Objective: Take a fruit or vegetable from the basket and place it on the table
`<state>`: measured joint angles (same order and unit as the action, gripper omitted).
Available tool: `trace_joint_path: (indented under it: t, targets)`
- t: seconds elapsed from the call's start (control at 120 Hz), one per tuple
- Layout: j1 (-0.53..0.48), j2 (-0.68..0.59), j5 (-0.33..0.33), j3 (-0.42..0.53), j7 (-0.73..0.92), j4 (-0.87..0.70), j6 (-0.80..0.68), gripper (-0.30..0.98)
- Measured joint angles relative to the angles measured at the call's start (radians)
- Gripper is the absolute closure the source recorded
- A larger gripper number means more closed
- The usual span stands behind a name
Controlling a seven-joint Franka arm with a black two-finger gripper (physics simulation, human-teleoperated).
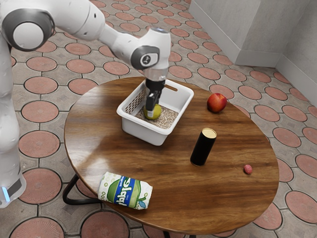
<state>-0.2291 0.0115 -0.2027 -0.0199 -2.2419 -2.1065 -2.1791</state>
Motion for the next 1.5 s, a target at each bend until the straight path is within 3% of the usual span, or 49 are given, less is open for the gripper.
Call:
trace_joint_path:
  t: [0.567,0.817,1.067,1.233,1.5]
  targets:
    - [0.013,-0.041,-0.075,-0.004,0.045,-0.033,-0.022,0.00]
    - [-0.033,-0.056,-0.092,-0.005,0.055,-0.058,-0.023,0.00]
    - [-0.036,-0.027,-0.100,-0.005,0.063,-0.057,-0.037,0.11]
    - [-0.028,-0.025,-0.106,-0.004,0.071,-0.057,-0.048,0.33]
    - [-0.014,-0.055,-0.086,-0.003,0.088,-0.043,-0.052,0.36]
